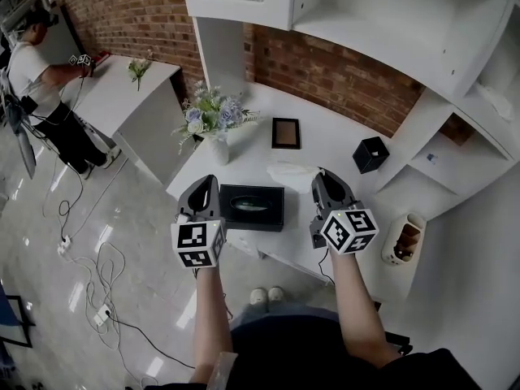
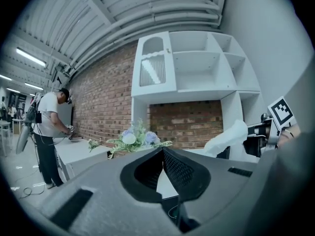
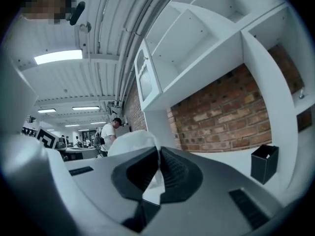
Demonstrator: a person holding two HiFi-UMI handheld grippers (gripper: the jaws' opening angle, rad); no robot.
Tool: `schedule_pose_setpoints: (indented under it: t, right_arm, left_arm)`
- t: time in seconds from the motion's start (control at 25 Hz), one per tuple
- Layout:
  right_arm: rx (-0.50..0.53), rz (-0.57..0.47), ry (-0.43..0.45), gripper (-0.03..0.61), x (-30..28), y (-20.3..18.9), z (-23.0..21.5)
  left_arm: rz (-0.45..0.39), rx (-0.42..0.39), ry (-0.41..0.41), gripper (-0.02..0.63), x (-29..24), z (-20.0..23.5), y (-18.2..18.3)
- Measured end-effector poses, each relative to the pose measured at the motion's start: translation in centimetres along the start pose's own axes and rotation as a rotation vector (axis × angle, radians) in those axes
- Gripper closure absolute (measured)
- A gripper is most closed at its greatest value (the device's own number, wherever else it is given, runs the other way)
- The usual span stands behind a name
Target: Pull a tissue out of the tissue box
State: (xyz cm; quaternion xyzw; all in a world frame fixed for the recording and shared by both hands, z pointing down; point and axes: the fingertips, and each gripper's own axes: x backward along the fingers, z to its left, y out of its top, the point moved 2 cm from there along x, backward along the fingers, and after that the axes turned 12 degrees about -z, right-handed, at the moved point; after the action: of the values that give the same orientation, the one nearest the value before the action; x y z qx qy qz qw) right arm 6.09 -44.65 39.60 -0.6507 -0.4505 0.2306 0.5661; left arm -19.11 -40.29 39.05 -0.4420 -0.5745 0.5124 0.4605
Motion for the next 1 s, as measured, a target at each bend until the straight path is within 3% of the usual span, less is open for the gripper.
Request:
schedule_pose_setpoints:
  t: [1.0]
  right_arm:
    - [0.002,0.011,-0.034,0.578,1.3,0.2,-0.9]
  left_arm:
    - [0.011,-0.006,-0.037,0.604,0.0,-1.7,-0.2]
